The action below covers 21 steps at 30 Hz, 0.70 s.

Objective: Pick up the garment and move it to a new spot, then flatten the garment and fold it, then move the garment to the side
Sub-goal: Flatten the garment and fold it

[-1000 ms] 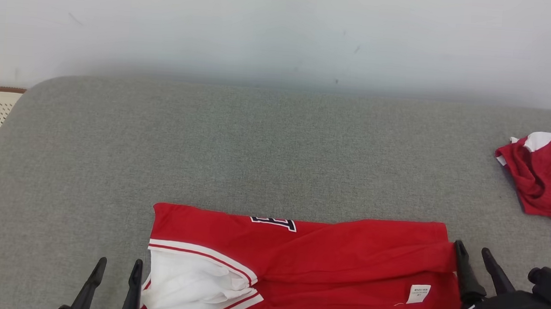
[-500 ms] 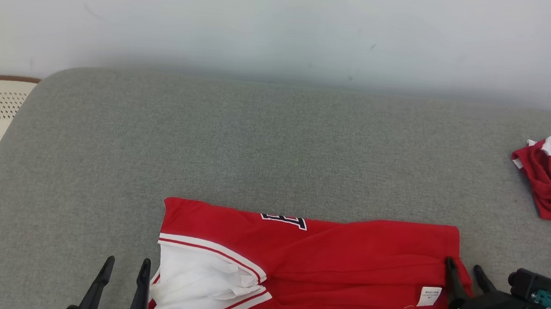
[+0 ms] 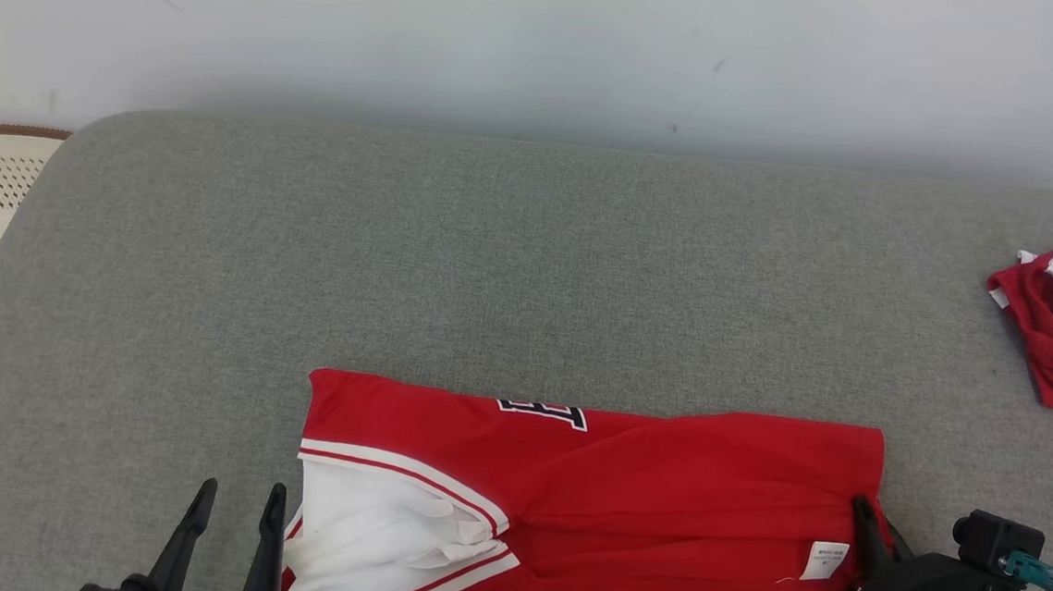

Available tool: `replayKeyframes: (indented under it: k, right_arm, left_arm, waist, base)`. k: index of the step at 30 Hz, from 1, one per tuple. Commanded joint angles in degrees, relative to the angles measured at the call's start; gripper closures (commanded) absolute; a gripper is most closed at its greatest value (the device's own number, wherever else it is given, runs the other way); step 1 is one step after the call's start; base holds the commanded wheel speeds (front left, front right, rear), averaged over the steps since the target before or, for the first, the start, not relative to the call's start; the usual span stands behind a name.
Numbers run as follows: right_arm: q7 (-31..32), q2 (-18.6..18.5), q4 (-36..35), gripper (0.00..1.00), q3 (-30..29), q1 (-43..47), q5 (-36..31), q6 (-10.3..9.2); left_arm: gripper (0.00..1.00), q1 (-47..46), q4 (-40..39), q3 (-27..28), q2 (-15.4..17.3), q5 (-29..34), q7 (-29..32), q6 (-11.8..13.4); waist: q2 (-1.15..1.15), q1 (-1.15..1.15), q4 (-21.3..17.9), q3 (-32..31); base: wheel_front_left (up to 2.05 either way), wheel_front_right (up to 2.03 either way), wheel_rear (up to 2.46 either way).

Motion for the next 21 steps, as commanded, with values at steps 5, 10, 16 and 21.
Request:
replayKeyframes:
  k: [5, 10, 16, 21]
  right_arm:
    - [-0.86, -2.60, 0.65, 1.00, -0.46, -1.27, -0.22, -0.07]
    - [-1.48, -5.78, 1.71, 1.00, -2.15, -2.79, -1.12, -0.06]
    - [-1.67, -7.86, 1.49, 1.00, -2.89, -3.40, -1.22, -0.06]
    - [-0.64, -6.76, -3.07, 1.00, -1.81, -1.60, 2.30, -0.05]
  left_arm:
    - [0.00, -0.16, 0.54, 0.54, -0.13, 0.16, -0.26, -0.24]
    - [0.00, 0.15, 0.88, 0.72, -0.16, -0.34, -0.27, -0.34]
    - [0.00, 0.55, 0.96, 0.18, -0.18, -1.18, -0.26, 0.05]
    - [0.00, 1.13, 0.83, 0.13, -0.18, -2.14, -0.26, 0.52]
  waist:
    - [0.00, 0.00, -0.21, -0.04]
    - [0.00, 0.00, -0.38, -0.68]
    - [0.00, 0.00, -0.48, -1.33]
    - [0.00, 0.00, -0.89, -1.83]
  base:
    - [0.00, 0.00, 0.00]
    - [0.00, 0.00, 0.00]
    - [0.00, 0.00, 0.00]
    - [0.00, 0.00, 0.00]
